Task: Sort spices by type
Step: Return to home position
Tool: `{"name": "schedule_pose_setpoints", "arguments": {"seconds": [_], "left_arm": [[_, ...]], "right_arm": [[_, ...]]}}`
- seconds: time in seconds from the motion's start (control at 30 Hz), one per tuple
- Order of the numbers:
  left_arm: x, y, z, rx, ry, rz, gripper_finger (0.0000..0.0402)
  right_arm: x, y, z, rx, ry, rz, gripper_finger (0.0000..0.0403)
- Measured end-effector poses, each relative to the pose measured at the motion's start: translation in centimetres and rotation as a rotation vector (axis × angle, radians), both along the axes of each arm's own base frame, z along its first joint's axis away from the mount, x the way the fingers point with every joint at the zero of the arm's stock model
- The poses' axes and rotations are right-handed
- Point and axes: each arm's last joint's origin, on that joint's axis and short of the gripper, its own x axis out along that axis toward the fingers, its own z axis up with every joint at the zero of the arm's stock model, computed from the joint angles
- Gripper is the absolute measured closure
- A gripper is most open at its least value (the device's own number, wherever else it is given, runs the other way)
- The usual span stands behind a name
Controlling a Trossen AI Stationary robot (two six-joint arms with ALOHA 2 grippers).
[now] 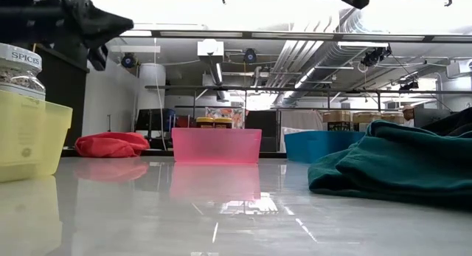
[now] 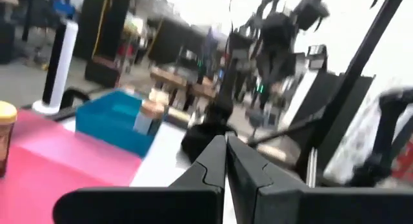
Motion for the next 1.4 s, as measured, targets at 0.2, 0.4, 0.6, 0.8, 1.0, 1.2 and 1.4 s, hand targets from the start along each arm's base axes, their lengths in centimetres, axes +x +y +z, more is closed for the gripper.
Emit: {"name": "schedule_pose_setpoints", "arguments": {"seconds": [0.2,0.4,0.6,0.8,1.0,1.2,1.4], "left_arm": [[-0.5,0.0,-2.1,-0.047,-0.128,0.035,0.0401],[-0.6,0.0,-2.8,-0.056,-0.058,0.028,0.0401],[-0.5,-0.1,-3.0,-0.105,-0.038,0.002,0.0401],[-0.5,-0.1,-3.0,-0.104,-0.039,0.002,0.0401],[-0.5,-0.1,-3.0,-0.103,-0.038,0.003,0.0401],[-0.5,-0.1,-3.0,-0.103,-0.037,0.003,0.0401],[-0.5,-0.1,-3.0,-0.103,-0.037,0.003,0.0401]], "right_arm": [[-0.8,0.3,-0.1,0.041,0.032,-0.018,0.0403],[-1.6,1.3,-0.3,0.049,0.077,0.018,0.0403],[-2.4,2.4,-4.4,0.128,0.041,0.047,0.0403],[-3.3,-1.2,-8.3,0.135,-0.209,0.077,0.0403],[-5.7,-7.0,-9.6,-0.009,-0.364,0.094,0.0403],[-7.9,-8.8,-11.8,-0.104,-0.397,0.148,0.0403],[-9.2,-8.5,-14.5,-0.12,-0.482,0.159,0.0403]]}}
